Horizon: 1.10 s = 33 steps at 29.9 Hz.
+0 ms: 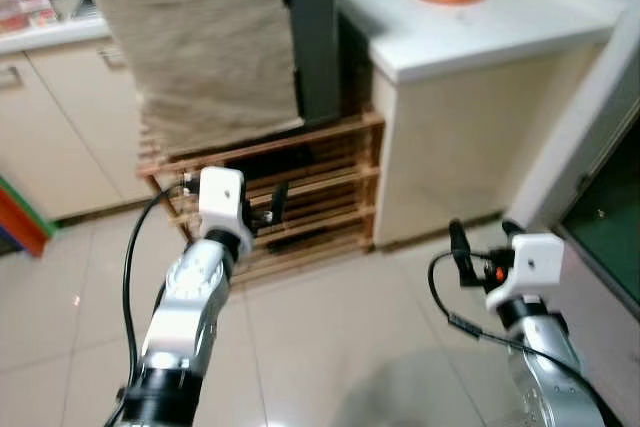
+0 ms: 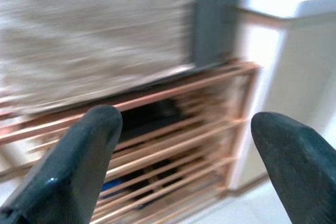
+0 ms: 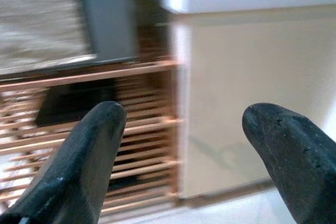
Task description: Restocking fridge
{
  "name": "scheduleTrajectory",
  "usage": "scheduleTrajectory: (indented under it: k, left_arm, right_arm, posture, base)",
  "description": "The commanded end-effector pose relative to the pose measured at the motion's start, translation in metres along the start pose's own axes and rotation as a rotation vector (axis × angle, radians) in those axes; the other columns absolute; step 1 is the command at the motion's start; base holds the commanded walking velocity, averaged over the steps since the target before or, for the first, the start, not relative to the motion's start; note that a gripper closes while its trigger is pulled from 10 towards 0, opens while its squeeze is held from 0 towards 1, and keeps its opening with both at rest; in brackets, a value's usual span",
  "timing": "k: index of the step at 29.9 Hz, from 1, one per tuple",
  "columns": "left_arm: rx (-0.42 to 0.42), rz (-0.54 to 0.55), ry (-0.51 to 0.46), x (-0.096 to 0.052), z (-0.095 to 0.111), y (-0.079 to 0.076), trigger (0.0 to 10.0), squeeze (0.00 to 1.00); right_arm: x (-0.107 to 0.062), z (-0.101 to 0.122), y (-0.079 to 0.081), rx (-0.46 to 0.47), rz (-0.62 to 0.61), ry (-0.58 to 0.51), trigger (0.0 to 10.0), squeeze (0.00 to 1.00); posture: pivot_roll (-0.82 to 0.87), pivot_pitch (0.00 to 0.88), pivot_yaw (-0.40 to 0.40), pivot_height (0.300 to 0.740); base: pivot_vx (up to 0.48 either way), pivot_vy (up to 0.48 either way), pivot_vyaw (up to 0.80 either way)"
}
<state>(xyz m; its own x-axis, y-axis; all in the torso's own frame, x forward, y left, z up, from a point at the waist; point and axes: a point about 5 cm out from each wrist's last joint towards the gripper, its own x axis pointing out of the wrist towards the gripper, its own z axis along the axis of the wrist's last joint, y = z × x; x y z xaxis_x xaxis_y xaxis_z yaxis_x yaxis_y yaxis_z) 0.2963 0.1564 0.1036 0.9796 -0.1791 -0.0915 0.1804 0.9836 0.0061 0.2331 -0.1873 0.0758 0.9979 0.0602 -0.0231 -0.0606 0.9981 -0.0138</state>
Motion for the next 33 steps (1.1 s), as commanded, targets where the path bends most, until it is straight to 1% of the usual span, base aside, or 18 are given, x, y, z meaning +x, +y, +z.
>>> scheduleTrajectory:
  k: [1, 2, 3, 6, 9, 12, 16, 19, 22, 24, 25, 33]
  left_arm:
    - [-0.005, 0.033, 0.030, 0.000, -0.006, 0.006, 10.0, 0.00]
    - [-0.005, 0.033, 0.030, 0.000, -0.006, 0.006, 10.0, 0.00]
    - [-0.032, 0.048, 0.038, 0.001, -0.008, 0.007, 10.0, 0.00]
    - [0.013, 0.066, 0.042, 0.001, -0.008, 0.010, 10.0, 0.00]
    - [0.037, 0.069, 0.046, 0.003, -0.007, 0.012, 10.0, 0.00]
    - [0.017, 0.053, 0.028, 0.005, -0.004, 0.011, 10.0, 0.00]
    - [0.035, 0.037, 0.030, 0.009, -0.002, 0.009, 10.0, 0.00]
    - [0.048, 0.044, 0.033, 0.015, 0.001, 0.010, 10.0, 0.00]
    - [0.060, 0.045, 0.035, 0.021, 0.004, 0.012, 10.0, 0.00]
    - [0.062, 0.045, 0.032, 0.021, 0.004, 0.012, 10.0, 0.00]
    - [0.077, 0.040, 0.034, 0.022, 0.004, 0.013, 10.0, 0.00]
    - [0.081, 0.031, 0.039, 0.024, 0.002, 0.010, 10.0, 0.00]
  right_arm:
    - [0.001, 0.003, 0.003, 0.002, 0.016, -0.008, 10.0, 0.00]
    - [0.001, 0.003, 0.003, 0.002, 0.016, -0.008, 10.0, 0.00]
    - [0.000, 0.003, 0.001, 0.008, 0.004, -0.005, 10.0, 0.00]
    - [0.000, 0.001, -0.002, 0.028, -0.021, 0.013, 10.0, 0.00]
    - [0.001, 0.001, -0.006, 0.029, -0.041, 0.014, 10.0, 0.00]
    - [0.001, 0.001, -0.007, 0.026, -0.045, 0.010, 10.0, 0.00]
    - [0.002, 0.002, -0.010, 0.018, -0.076, -0.001, 10.0, 0.00]
    - [0.002, 0.003, -0.015, 0.014, -0.114, -0.011, 10.0, 0.00]
    - [0.000, 0.002, -0.016, 0.013, -0.121, -0.010, 10.0, 0.00]
    - [0.000, 0.002, -0.016, 0.012, -0.123, -0.010, 10.0, 0.00]
    - [-0.003, 0.000, -0.016, 0.005, -0.133, -0.006, 10.0, 0.00]
    - [-0.006, -0.002, -0.016, -0.005, -0.155, -0.001, 10.0, 0.00]
  posture:
    - [-0.17, 0.000, 0.054, 0.725]
    - [-0.17, 0.000, 0.054, 0.725]
    - [-0.17, 0.000, 0.053, 0.725]
    - [-0.17, 0.000, 0.052, 0.725]
    - [-0.16, 0.000, 0.047, 0.725]
    - [-0.15, 0.000, 0.045, 0.725]
    - [-0.16, 0.000, 0.047, 0.725]
    - [-0.16, 0.000, 0.051, 0.725]
    - [-0.17, 0.000, 0.056, 0.725]
    - [-0.17, 0.000, 0.056, 0.725]
    - [-0.18, 0.000, 0.064, 0.725]
    - [-0.18, 0.000, 0.072, 0.725]
  base:
    - [0.326, 0.352, 0.00]
    - [0.326, 0.352, 0.00]
    - [0.000, 0.446, 0.00]
    - [0.000, 0.480, 0.00]
    - [0.000, 0.480, -0.77]
    - [0.000, 0.480, -0.76]
    - [0.000, 0.480, -0.75]
    - [0.000, 0.447, -0.75]
    - [0.244, 0.414, -0.74]
    - [0.244, 0.416, -0.74]
    - [0.307, 0.371, -0.73]
    - [0.336, 0.343, -0.73]
